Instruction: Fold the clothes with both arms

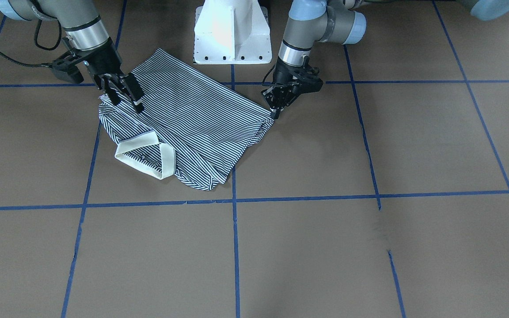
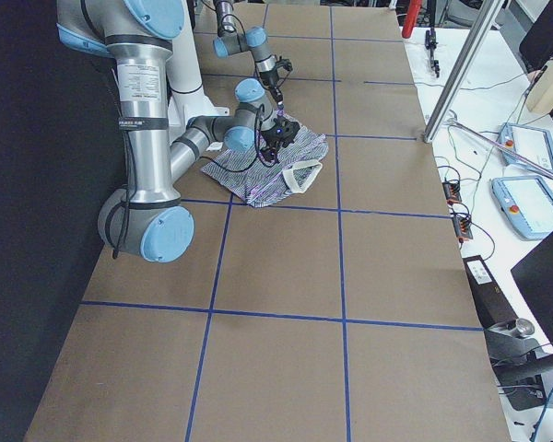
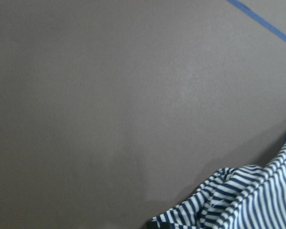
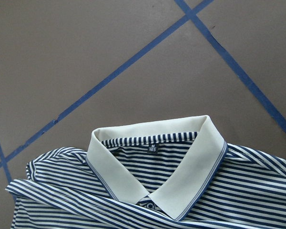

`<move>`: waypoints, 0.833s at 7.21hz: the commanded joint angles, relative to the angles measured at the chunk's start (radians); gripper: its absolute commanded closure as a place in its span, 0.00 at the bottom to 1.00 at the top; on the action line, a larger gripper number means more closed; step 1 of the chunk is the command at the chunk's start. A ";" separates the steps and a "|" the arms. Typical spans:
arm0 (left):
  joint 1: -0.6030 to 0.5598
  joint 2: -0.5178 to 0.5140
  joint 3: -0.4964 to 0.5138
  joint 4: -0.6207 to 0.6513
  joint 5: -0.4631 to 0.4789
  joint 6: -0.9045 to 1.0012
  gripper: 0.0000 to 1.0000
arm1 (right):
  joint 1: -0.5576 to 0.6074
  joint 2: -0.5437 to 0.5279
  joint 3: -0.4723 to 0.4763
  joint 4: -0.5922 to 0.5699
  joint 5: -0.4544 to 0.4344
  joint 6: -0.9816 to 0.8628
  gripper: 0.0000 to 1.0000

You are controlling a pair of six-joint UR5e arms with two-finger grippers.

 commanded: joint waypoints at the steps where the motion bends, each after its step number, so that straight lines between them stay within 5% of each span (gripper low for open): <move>1: -0.124 -0.007 -0.001 0.017 -0.015 0.145 1.00 | 0.003 0.000 0.002 0.000 0.002 0.000 0.00; 2: -0.210 -0.050 0.049 0.011 -0.038 0.207 1.00 | 0.003 -0.003 0.002 0.000 0.002 0.000 0.00; 4: -0.337 -0.230 0.426 -0.246 -0.069 0.260 1.00 | 0.003 -0.005 0.005 0.000 0.003 0.000 0.00; 6: -0.443 -0.395 0.731 -0.342 -0.075 0.384 1.00 | 0.003 0.002 0.008 0.001 0.003 0.000 0.00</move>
